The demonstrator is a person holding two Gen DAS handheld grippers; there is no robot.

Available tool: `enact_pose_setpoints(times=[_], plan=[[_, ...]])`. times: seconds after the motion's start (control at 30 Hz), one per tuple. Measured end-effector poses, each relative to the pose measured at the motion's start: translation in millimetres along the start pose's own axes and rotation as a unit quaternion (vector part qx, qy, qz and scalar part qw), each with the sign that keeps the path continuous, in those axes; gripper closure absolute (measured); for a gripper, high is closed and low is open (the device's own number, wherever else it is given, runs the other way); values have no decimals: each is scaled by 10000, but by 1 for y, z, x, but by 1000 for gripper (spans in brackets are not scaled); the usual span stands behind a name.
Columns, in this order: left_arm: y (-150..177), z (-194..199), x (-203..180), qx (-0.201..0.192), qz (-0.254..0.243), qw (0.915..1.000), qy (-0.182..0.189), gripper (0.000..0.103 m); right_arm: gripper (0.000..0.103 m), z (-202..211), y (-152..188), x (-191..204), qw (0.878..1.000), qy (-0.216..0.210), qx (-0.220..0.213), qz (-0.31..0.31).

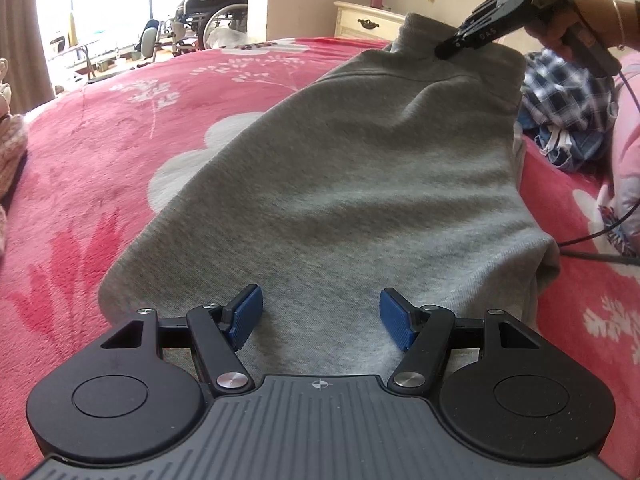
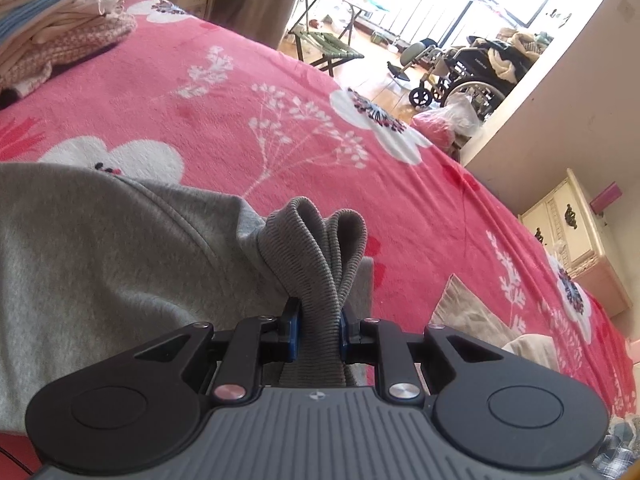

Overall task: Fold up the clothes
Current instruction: 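Carry the held cuff to the hoodie collar end and open the right gripper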

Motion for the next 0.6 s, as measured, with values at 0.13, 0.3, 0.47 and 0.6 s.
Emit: enact_pose_setpoints(times=[0.13, 0.3, 0.47, 0.6], plan=[[-2, -3, -1, -10, 13, 10000, 25, 38, 82, -5, 6, -6, 10000, -54, 55, 11], [-5, -7, -5, -23, 4, 10000, 68, 38, 82, -13, 13, -13, 9999, -84, 113, -6], [-7, -10, -7, -31, -56, 9999, 86, 38, 81, -26, 25, -20, 9997, -91, 205, -77], [-9, -12, -9, -38, -137, 9999, 98, 38, 81, -36, 35, -26, 9996, -75, 266, -75]])
Point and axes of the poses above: each gripper's, at about its wrist camera, not at the fingertips, and z roughly against the way its jaws point, x to its left, y to its underside, the point moved 8 cm from there along -z, roughly the way its jaws point, and after that the axes turned 12 degrees about -x, right-handed, at the moved point
